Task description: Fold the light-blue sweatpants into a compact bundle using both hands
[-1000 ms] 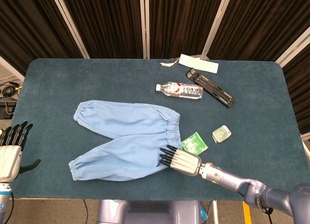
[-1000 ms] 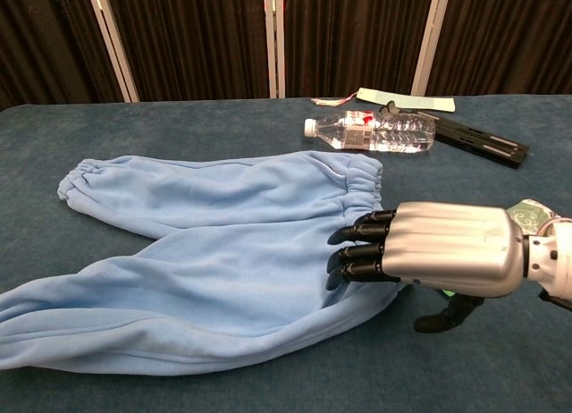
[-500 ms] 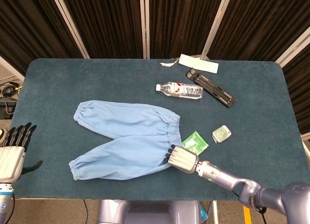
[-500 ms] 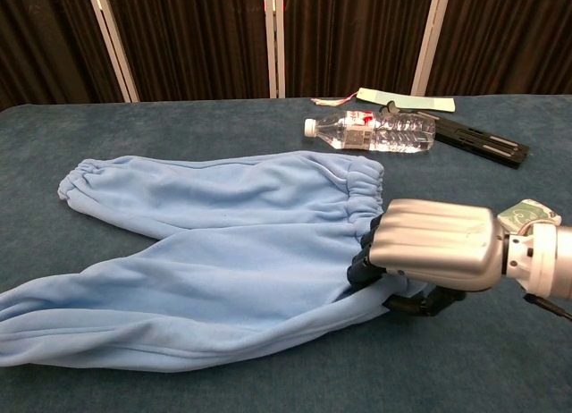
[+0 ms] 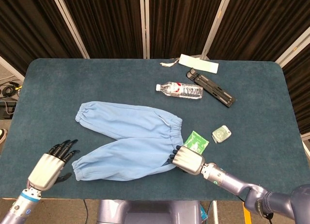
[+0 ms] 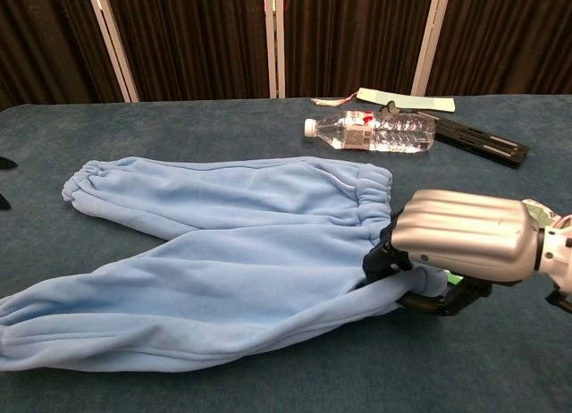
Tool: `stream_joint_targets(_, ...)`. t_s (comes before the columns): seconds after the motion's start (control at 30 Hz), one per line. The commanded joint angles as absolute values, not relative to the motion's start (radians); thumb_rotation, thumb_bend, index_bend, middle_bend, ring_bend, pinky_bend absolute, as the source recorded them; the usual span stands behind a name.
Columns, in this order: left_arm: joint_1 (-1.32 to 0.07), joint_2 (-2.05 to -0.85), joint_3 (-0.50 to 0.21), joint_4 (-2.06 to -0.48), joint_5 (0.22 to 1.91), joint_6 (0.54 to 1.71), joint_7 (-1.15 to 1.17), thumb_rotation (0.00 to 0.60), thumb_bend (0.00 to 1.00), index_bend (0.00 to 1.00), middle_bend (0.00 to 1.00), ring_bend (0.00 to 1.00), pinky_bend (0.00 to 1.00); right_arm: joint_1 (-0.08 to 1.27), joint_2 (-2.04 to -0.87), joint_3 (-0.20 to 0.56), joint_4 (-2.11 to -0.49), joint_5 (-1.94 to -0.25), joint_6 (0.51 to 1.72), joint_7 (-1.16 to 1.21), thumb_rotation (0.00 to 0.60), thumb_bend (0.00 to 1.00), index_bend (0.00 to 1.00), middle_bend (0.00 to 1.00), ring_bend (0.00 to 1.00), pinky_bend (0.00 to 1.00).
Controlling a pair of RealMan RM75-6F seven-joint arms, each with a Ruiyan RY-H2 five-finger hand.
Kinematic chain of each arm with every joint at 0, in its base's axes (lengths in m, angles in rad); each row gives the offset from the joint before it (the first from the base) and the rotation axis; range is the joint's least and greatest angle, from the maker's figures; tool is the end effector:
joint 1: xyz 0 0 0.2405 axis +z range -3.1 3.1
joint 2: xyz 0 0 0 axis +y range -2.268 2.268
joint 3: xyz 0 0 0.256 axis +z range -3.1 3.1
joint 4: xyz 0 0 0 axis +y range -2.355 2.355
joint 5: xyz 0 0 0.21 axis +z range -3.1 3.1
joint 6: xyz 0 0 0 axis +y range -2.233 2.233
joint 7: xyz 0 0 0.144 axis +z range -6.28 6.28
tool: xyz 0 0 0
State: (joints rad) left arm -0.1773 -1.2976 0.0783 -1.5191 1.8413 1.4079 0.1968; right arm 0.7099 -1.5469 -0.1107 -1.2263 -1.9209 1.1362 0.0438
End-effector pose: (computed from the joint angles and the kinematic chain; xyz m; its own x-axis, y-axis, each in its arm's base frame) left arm -0.2624 0.1670 0.0667 0.5475 0.0801 0.8330 0.7645 -0.4525 -0.4591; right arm -0.1765 -0.2731 -0.0339 0.6441 -0.1031 0.7579 -0.4490 -0.8532 0.2655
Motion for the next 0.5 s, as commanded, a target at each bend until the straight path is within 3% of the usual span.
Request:
stream_joint_targets(0.03,-0.218,-1.379,0.111,-1.431,1.88,1.359,0.174,0.6,0.2,0.32,0.12,0.16,0.29,0.713,-1.539,-0.108,-1.245,-1.905,1.127,0.032,0.6,0.41,0.69,0.62,0.57,0.53)
stream_joint_targets(0.5,-0.242,-1.427,0.163,-1.333,1.9,1.343,0.136,0.6,0.23,0.35,0.13,0.17,0.3,0.723,-1.531,-0.101,-1.274,-1.867,1.103,0.005,0.6,0.43,0.69,0.62,0.57,0.53)
